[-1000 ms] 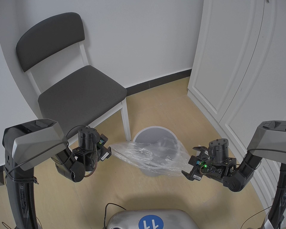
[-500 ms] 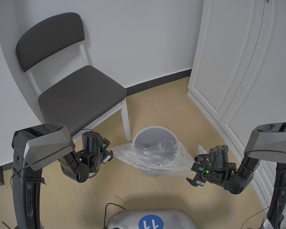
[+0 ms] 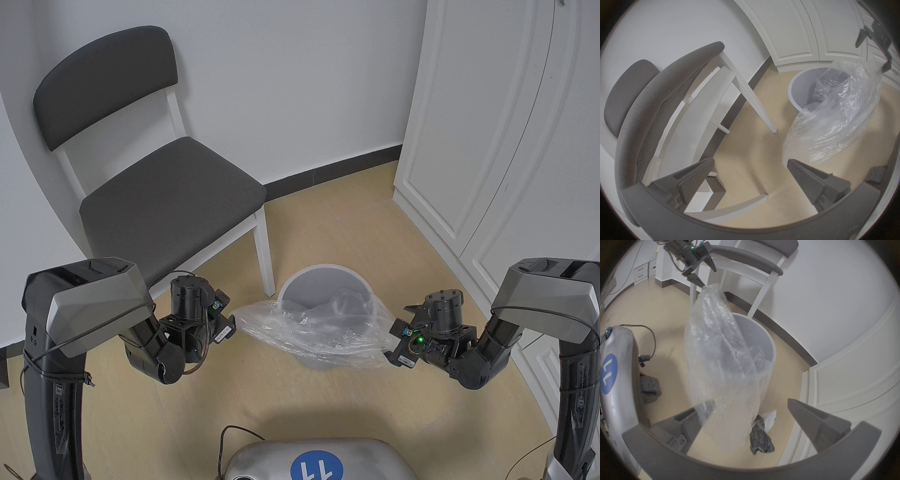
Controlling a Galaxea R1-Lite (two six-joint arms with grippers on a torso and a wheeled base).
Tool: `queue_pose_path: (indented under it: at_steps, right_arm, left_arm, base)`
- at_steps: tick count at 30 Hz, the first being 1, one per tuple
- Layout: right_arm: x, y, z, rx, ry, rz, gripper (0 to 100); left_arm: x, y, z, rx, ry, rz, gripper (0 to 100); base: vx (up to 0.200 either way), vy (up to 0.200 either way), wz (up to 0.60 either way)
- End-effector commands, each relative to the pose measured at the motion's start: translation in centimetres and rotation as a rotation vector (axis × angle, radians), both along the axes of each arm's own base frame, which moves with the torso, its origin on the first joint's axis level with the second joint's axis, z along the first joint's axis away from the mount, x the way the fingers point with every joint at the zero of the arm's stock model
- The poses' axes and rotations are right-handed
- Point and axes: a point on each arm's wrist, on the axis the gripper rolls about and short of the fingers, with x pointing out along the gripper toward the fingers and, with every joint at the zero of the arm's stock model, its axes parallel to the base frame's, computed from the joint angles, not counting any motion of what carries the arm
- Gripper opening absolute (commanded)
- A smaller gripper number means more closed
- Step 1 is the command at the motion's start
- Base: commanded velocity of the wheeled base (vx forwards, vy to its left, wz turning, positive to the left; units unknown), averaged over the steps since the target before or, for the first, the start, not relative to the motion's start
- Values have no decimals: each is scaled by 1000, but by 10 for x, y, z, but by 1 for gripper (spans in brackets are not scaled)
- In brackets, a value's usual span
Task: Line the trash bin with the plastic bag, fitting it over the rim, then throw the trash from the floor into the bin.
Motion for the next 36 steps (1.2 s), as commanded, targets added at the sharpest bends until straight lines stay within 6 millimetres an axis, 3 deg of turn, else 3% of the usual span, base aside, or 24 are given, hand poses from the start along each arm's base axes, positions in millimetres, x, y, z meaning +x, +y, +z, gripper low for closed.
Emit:
queue_pose_path:
  at_steps: [1,10,15,20,25,31,36]
  right_arm:
    - [21,8,-3,10,-24,-6,0]
    - [63,21,45,209,-206,-63,0]
    - [83,22,34,257,-225,-122,0]
    - [116,30,12,318,-278,-216,0]
    - [141,37,-1,359,-311,-248,0]
    - [151,47,9,449,-362,-283,0]
    - [145,54,25,474,-375,-269,0]
  left_arm:
    - [0,1,3,-2,-6,2,100]
    - [8,6,8,-18,-33,23,100]
    - [10,7,10,-25,-40,27,100]
    - [6,8,10,-39,-27,-15,100]
    - [-8,13,27,-96,-43,-135,100]
    - [-27,14,57,-135,-128,-167,100]
    - [-44,-10,58,-213,-159,-241,100]
  base:
    - [0,0,0]
    - [0,0,0]
    - [0,0,0]
    - [0,0,0]
    - [0,0,0]
    - [0,0,0]
    - [0,0,0]
